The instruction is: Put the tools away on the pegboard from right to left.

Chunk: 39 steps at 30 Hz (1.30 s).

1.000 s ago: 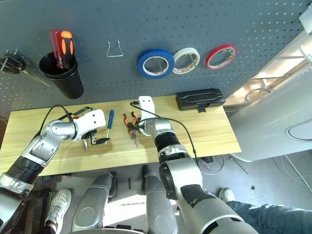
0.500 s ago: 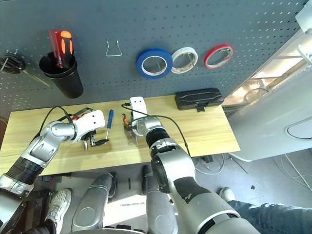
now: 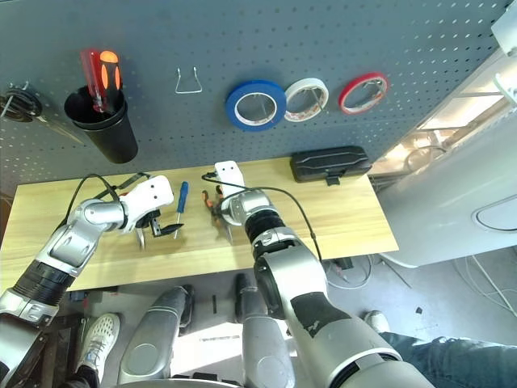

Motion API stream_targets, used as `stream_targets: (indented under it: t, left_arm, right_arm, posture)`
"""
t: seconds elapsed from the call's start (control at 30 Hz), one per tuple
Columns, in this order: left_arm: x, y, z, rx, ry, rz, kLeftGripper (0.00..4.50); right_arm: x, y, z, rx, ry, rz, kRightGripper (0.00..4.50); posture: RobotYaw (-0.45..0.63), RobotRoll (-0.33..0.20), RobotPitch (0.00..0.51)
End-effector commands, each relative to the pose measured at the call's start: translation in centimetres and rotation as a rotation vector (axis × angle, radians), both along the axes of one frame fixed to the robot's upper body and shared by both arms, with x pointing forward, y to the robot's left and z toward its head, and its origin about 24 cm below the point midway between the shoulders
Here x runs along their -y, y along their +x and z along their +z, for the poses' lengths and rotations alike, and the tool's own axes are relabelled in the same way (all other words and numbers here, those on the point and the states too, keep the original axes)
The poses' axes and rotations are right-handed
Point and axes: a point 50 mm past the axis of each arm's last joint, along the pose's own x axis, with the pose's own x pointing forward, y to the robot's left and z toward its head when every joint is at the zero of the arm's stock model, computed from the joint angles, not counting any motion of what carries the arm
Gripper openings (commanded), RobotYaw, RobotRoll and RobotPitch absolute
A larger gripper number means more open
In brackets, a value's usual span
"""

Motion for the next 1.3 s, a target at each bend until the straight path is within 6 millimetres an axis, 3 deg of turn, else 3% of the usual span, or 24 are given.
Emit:
stream_targets:
  t: [0.03,0.3,0.5,0.63,0.77,0.87,1.0,1.13,1.3]
  left_arm:
    - [-0.5,-0.3,0.0,0.045,-0.057,0.039,4.50]
    - [-1.4,-1.0,1.0,0.152,-0.182,0.034,4.50]
    - [-1.0,-2.1,2.2,0.257,-0.332,-0.075,4.50]
    - [-0.3,-2.6,3.1,0.308,-0.413,-0.141,4.50]
    - [0.8,-2.7,4.3,0.325,-0.507,-0.189,4.50]
    - [1.3,-2.2,5.5,0.361,-0.566,-0.179,4.50]
    - [1.4,-1.4,7.0,0.373,-0.677,-0.123,4.50]
    - [1.4,-0.8,7.9,0.389,-0.708,-0.096,4.50]
    - [1.7,-0.5,8.0,0.405,-0.695,-0.090,4.50]
  right_arm:
    - [1.0,-0.7,1.7,0.149,0.035,0.130,1.90]
    - [3.8,-4.2,5.2,0.454,0.117,0.382,1.90]
    - [4.1,-5.5,7.8,0.579,0.173,0.449,1.90]
    - [3.6,-5.8,10.5,0.649,0.230,0.467,1.90]
    - [2.9,-5.5,14.7,0.732,0.329,0.466,1.90]
    - [1.9,-5.1,18.1,0.790,0.427,0.462,1.90]
    - [0.4,-5.1,21.3,0.842,0.537,0.468,1.90]
    - [-0.5,-4.7,23.6,0.934,0.598,0.441,1.90]
    - [-1.5,-3.7,24.9,1.115,0.540,0.421,1.90]
  posture:
    - [0.19,0.000,0.302]
    - [0.16,0.000,0.299]
    - [0.15,0.000,0.298]
    - [0.14,0.000,0.298]
    - [0.13,0.000,0.291]
    - [0.12,0.000,0.288]
    - [0.13,0.000,0.287]
    - [0.13,0.000,0.286]
    - [0.14,0.000,0.287]
